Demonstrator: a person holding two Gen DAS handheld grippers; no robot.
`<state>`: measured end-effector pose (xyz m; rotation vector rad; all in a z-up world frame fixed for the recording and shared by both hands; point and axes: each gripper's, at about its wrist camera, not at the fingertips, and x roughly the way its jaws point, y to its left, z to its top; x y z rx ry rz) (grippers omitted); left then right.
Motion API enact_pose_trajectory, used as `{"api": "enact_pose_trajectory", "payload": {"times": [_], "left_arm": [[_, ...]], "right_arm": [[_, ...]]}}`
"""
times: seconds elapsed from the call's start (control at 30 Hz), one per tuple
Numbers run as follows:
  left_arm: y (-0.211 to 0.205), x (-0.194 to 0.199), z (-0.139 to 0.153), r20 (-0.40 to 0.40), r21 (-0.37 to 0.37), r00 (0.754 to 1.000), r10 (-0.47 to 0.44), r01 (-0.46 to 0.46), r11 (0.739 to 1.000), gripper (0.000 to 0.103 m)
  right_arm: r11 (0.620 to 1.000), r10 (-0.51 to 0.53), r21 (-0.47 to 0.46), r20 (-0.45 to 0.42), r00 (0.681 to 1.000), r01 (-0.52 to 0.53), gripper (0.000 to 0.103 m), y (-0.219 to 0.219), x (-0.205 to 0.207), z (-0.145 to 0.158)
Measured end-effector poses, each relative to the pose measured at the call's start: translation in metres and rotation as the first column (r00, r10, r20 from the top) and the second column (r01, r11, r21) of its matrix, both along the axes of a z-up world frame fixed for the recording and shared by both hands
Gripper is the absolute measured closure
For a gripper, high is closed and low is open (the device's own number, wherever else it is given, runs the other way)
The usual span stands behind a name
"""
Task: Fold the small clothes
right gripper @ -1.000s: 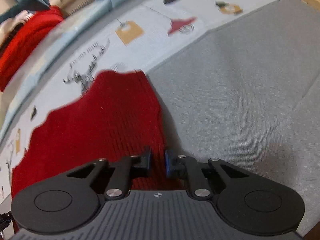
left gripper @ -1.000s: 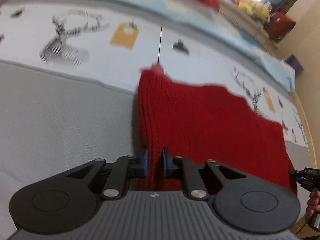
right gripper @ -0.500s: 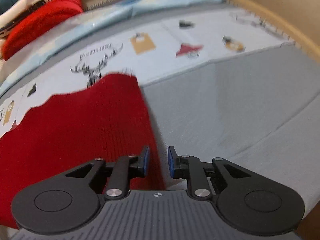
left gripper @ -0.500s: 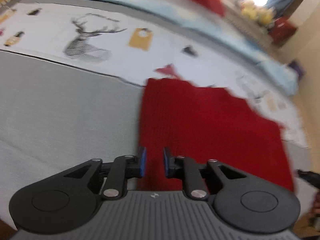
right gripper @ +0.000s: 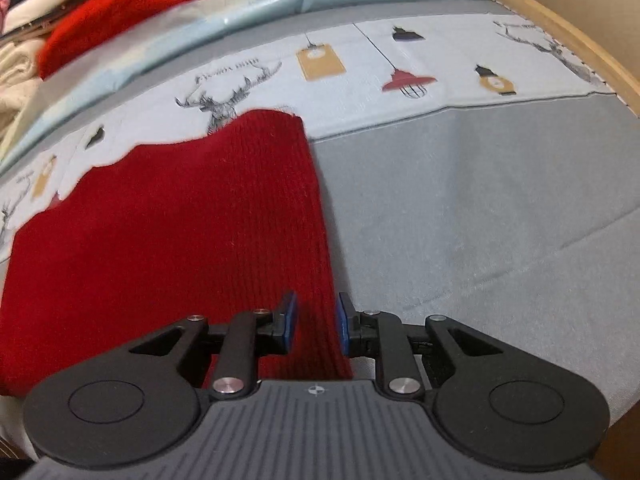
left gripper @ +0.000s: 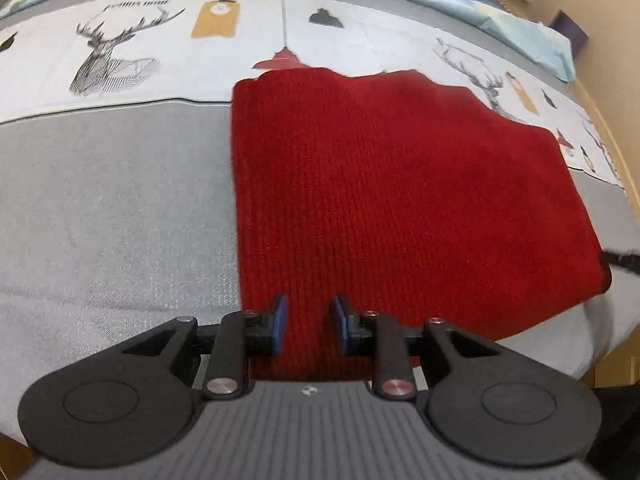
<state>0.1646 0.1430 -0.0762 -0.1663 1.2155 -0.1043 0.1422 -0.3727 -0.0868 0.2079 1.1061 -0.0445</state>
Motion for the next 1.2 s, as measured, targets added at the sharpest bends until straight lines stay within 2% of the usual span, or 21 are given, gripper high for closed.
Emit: {"api": "enact_pose_trajectory", "payload": {"times": [0.07, 0.1, 0.17, 0.23, 0.3, 0.33, 0.37, 0.47, 0.6, 0.73, 0.87, 1.0, 1.07, 1.1, 1.17, 1.2], "left_arm": [[-0.002, 0.001, -0.009, -0.063, 0.050, 0.998, -0.010, 0.014, 0.999, 0.076], [-0.005, 0.001, -0.010, -0.066, 0.080, 0.997, -0.026, 0.031, 0.996, 0.076], [-0.009, -0.001, -0.002, -0.036, 0.101, 0.999, -0.041, 0.045, 0.994, 0.074], [-0.007, -0.007, 0.014, 0.020, 0.101, 1.000, -0.017, 0.014, 0.995, 0.071], [-0.003, -0.011, 0.030, 0.081, 0.083, 0.996, 0.024, -0.030, 0.996, 0.064], [0.000, -0.013, 0.040, 0.113, 0.078, 0.992, 0.051, -0.060, 0.995, 0.056], [0.002, -0.017, 0.050, 0.148, 0.083, 0.986, 0.080, -0.093, 0.992, 0.049], [0.008, -0.026, 0.079, 0.249, 0.078, 0.957, 0.151, -0.175, 0.981, 0.046], [0.016, -0.040, 0.107, 0.358, 0.069, 0.911, 0.204, -0.244, 0.967, 0.045], [0.021, -0.055, 0.124, 0.438, 0.134, 0.878, 0.193, -0.276, 0.952, 0.045], [0.042, -0.066, 0.137, 0.464, 0.145, 0.863, 0.199, -0.296, 0.944, 0.045], [0.076, -0.079, 0.143, 0.444, 0.073, 0.853, 0.274, -0.339, 0.938, 0.045], [0.087, -0.083, 0.145, 0.440, 0.067, 0.848, 0.297, -0.360, 0.930, 0.045], [0.092, -0.085, 0.145, 0.439, 0.071, 0.845, 0.304, -0.370, 0.926, 0.045], [0.103, -0.087, 0.144, 0.436, 0.079, 0.844, 0.313, -0.383, 0.921, 0.045], [0.109, -0.089, 0.143, 0.434, 0.080, 0.843, 0.319, -0.389, 0.918, 0.045]], "right_arm": [[0.999, 0.030, -0.035, -0.096, 0.995, -0.034, 0.081, 0.003, 0.005, -0.014], [0.997, 0.046, -0.061, -0.099, 0.994, -0.052, 0.081, 0.006, 0.005, -0.015], [0.992, 0.072, -0.097, -0.049, 0.996, -0.076, 0.081, 0.011, 0.005, -0.006], [0.991, 0.078, -0.104, -0.007, 0.997, -0.078, 0.079, 0.015, 0.003, 0.006], [0.990, 0.088, -0.116, 0.029, 0.996, -0.084, 0.078, 0.021, -0.001, 0.017], [0.988, 0.094, -0.126, 0.042, 0.995, -0.088, 0.075, 0.025, -0.003, 0.022], [0.987, 0.102, -0.134, 0.057, 0.993, -0.094, 0.071, 0.029, -0.005, 0.027], [0.985, 0.118, -0.136, 0.108, 0.987, -0.103, 0.062, 0.040, -0.006, 0.046], [0.985, 0.145, -0.120, 0.164, 0.976, -0.127, 0.059, 0.060, -0.010, 0.066], [0.980, 0.183, -0.117, 0.205, 0.962, -0.161, 0.058, 0.088, -0.015, 0.080], [0.973, 0.227, -0.105, 0.242, 0.944, -0.207, 0.058, 0.125, -0.019, 0.088], [0.960, 0.282, -0.082, 0.269, 0.921, -0.270, 0.058, 0.173, -0.020, 0.089], [0.952, 0.305, -0.065, 0.281, 0.910, -0.299, 0.059, 0.199, -0.022, 0.086], [0.946, 0.321, -0.057, 0.285, 0.903, -0.318, 0.061, 0.212, -0.023, 0.083], [0.931, 0.358, -0.045, 0.293, 0.886, -0.362, 0.075, 0.240, -0.026, 0.077], [0.921, 0.381, -0.043, 0.299, 0.875, -0.386, 0.077, 0.255, -0.029, 0.074]]}}
